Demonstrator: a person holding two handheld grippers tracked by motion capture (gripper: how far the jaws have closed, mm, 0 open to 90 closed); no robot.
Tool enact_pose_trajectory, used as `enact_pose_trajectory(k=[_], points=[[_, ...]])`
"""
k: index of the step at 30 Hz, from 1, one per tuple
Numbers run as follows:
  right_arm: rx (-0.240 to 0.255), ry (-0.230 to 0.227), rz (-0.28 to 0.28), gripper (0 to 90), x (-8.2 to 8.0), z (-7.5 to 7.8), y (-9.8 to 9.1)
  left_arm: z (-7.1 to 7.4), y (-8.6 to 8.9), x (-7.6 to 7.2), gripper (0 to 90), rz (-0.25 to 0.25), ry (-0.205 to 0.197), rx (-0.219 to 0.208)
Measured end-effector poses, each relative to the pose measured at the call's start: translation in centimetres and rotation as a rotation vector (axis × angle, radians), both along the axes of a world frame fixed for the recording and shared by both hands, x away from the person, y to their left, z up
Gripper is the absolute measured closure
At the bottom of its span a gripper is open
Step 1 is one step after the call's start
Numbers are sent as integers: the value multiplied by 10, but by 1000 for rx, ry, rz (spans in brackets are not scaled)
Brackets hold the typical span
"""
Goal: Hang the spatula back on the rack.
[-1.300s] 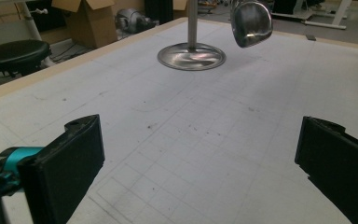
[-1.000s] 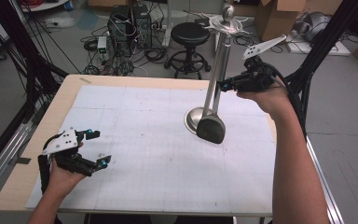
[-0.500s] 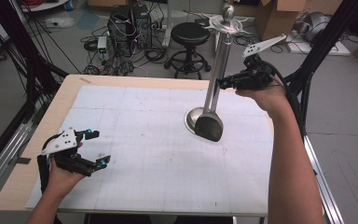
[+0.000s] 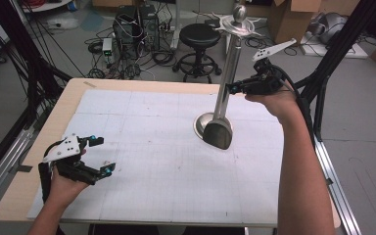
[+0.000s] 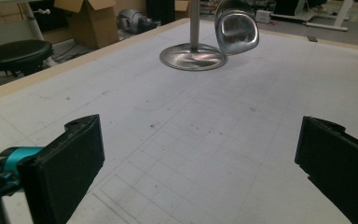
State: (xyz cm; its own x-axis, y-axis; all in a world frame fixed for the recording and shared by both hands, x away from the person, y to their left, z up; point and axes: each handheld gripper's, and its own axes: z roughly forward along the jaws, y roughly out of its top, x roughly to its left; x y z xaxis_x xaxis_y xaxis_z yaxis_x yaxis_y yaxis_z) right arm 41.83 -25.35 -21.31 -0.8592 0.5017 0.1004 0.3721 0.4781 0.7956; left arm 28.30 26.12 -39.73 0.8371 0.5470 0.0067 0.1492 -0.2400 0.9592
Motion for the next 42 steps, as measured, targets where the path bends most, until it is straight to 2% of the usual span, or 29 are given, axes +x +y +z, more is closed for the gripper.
enact_pose_trajectory(k=[4,7,9,12,20,25,27,33,38,42], points=[[5,5,-17,852,0,0,0,0,0,0,17,-2,0,0],[43,-3,-49,708,1,1,-2,0,-1,0,17,-1,1,1],[55,-26,-66,656,-1,5,-2,0,-1,0,17,-1,1,-1],[47,-38,-81,611,-4,7,-5,0,-1,0,17,-2,-1,-2],[62,-82,-87,506,-21,11,-16,0,-1,0,17,-4,-2,-3],[83,-109,-61,475,-36,15,-21,0,-1,0,17,-2,1,-14],[83,-121,-62,430,-41,15,-23,1,-1,0,17,-3,0,-13],[109,-144,-72,341,-59,7,-32,1,-2,0,17,-4,4,-22],[148,-166,-75,309,-73,-4,-43,0,-2,2,17,-7,5,-27],[178,-169,-94,272,-83,-19,-53,0,-2,2,17,-8,10,-42]])
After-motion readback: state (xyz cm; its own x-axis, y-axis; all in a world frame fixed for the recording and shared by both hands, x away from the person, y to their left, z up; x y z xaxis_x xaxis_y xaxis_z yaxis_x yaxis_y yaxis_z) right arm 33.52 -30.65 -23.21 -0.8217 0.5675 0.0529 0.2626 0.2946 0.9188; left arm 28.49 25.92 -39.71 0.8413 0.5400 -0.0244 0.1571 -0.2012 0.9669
